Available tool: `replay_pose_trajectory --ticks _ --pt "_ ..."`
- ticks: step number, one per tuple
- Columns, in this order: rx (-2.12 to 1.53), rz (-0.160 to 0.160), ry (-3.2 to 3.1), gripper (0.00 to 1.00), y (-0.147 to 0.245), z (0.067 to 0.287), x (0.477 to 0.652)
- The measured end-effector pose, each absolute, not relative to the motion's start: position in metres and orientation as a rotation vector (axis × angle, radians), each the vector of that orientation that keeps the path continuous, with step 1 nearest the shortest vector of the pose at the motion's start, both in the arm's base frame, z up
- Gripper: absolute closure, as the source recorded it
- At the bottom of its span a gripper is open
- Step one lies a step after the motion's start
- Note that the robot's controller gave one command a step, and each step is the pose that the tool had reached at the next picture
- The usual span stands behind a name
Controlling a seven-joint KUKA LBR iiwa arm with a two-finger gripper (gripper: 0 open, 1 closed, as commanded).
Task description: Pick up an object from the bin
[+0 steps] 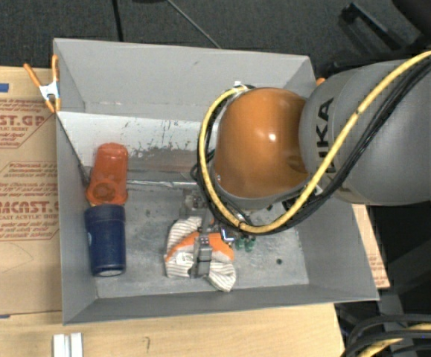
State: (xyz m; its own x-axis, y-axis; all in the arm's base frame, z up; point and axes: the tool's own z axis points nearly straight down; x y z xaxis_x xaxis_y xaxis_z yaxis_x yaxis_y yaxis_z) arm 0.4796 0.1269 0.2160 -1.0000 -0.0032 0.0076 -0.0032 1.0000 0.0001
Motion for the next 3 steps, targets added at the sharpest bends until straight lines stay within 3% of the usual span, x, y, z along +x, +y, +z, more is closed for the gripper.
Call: replay_pose_trajectory --ticks 1,2,3 --pt "0.003 -0.001 -3.138 0.00 0.126 0.219 0.480" --pt "0.124 0.001 -3.138 0.00 0.131 0.226 0.497" --pt "0.085 -0.005 -3.150 0.00 0.090 0.182 0.516"
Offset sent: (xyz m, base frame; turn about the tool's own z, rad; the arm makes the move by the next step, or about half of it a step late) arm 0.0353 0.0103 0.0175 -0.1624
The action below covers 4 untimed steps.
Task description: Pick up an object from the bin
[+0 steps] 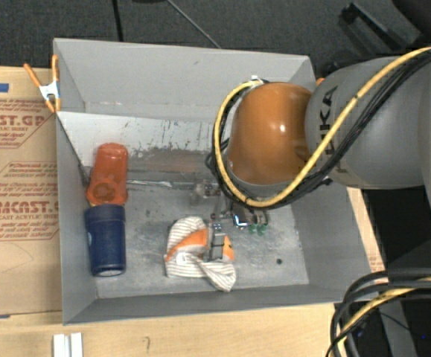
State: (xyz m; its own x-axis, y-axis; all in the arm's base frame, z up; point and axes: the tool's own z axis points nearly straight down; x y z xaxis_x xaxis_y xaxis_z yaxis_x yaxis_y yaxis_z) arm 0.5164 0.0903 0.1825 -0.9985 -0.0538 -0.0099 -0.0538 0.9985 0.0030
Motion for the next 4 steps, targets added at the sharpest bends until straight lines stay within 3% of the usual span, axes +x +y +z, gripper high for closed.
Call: replay_pose_trajectory --ticks 1,2,3,4 --pt "0.117 0.000 3.140 0.00 0.063 0.144 0.517" --pt "-0.254 0.000 3.129 0.00 0.069 0.106 0.523" --pt "-0.001 0.003 3.141 1.00 0.079 0.071 0.509" --pt "-0.001 0.003 3.141 1.00 0.079 0.071 0.509"
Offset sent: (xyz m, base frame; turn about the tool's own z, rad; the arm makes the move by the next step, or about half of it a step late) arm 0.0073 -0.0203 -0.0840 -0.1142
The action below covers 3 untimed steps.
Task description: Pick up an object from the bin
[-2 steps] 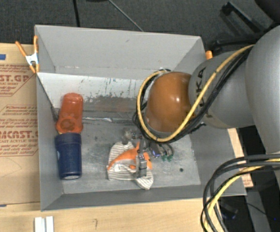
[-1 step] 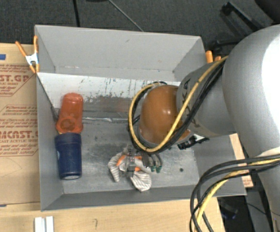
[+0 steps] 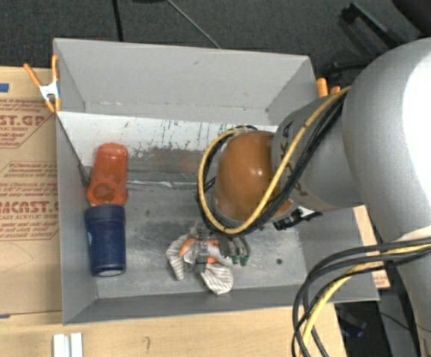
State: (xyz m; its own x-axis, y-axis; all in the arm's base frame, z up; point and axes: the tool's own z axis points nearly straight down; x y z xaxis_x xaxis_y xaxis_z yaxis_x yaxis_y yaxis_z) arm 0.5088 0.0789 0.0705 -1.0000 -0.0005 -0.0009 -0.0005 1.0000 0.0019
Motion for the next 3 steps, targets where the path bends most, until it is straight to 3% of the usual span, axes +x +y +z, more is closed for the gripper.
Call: replay_pose_trajectory --ticks 1,2,3 --pt "0.101 0.002 3.139 1.00 0.077 0.191 0.513" --pt "0.102 0.002 3.139 1.00 0.077 0.191 0.513" --pt "0.091 0.001 3.145 1.00 0.076 0.244 0.519"
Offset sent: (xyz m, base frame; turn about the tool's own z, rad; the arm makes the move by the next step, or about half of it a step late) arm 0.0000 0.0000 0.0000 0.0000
